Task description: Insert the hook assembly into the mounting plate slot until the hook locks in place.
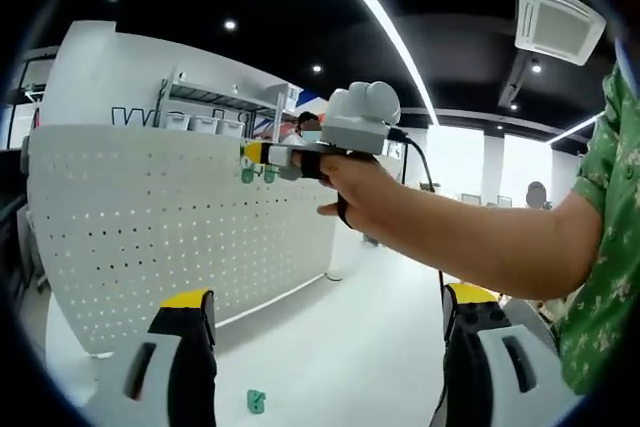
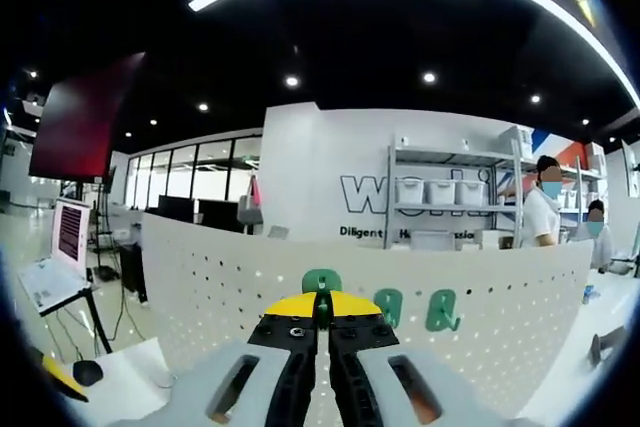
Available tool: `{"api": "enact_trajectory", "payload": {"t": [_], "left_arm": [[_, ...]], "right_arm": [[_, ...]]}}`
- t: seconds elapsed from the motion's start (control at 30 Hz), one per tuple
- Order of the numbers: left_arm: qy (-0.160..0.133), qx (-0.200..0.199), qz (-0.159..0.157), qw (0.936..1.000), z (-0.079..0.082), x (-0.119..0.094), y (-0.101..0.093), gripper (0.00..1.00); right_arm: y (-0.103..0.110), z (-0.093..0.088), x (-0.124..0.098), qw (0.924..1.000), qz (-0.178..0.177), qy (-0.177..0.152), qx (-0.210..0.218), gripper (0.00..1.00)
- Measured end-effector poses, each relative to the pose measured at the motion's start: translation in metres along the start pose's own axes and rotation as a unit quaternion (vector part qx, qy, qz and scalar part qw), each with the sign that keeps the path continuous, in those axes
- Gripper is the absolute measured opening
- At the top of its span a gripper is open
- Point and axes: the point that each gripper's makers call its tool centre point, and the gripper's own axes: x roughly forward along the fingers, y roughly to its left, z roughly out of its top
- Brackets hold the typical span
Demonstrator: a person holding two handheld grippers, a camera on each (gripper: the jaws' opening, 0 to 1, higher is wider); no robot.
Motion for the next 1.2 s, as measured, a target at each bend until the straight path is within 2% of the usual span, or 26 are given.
{"api": "enact_trajectory", "payload": {"t": [0.37, 1.2], "left_arm": [[0.002, -0.007, 0.003, 1.0000, -0.006, -0.001, 0.011, 0.96], [0.015, -0.014, -0.001, 0.9998, -0.018, -0.009, 0.020, 0.95]], "right_arm": [[0.001, -0.009, 0.021, 0.9998, -0.019, 0.006, 0.004, 0.01], [-0.005, -0.015, 0.038, 0.9973, -0.067, 0.013, 0.029, 0.01]]}}
